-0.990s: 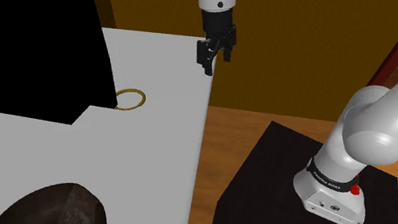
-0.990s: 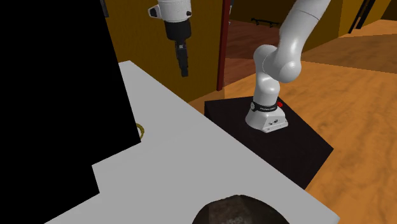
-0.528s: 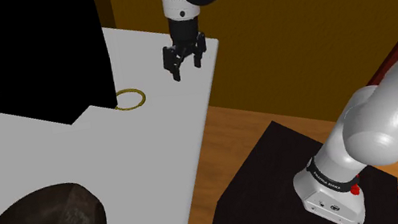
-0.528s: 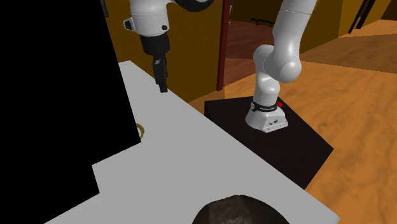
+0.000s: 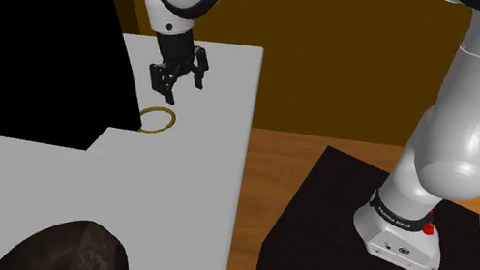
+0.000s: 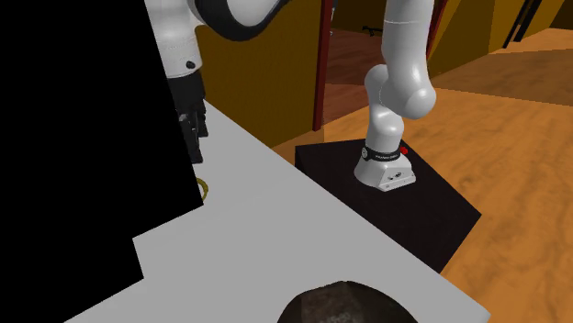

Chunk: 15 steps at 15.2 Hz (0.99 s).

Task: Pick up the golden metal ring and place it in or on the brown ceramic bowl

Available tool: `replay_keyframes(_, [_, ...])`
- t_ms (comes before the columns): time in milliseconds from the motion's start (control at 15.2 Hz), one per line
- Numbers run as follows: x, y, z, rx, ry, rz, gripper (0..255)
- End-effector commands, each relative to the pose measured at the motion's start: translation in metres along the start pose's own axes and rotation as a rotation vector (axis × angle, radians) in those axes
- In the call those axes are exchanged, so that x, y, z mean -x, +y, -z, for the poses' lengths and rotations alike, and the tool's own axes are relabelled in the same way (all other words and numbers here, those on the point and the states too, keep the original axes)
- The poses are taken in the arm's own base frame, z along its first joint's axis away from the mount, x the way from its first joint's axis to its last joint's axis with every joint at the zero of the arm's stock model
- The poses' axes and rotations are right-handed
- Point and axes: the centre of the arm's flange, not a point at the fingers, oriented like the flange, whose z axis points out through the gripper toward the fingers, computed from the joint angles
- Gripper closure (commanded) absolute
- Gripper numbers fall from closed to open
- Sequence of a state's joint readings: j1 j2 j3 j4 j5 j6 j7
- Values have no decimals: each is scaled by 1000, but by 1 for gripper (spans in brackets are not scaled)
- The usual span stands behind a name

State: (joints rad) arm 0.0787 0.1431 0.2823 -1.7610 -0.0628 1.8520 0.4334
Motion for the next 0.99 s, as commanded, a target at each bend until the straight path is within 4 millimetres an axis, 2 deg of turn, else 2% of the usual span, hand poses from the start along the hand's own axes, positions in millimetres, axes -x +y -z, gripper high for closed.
replay_keyframes(0, [-20,-14,-5,-8,7,-1,0])
replay_keyframes(132, [-39,-29,-9,-16,14,-1,0])
replay_keyframes(594, [-39,-30,-46,-16,14,-1,0])
replay_keyframes(924, [-39,-30,-49,-16,14,-1,0])
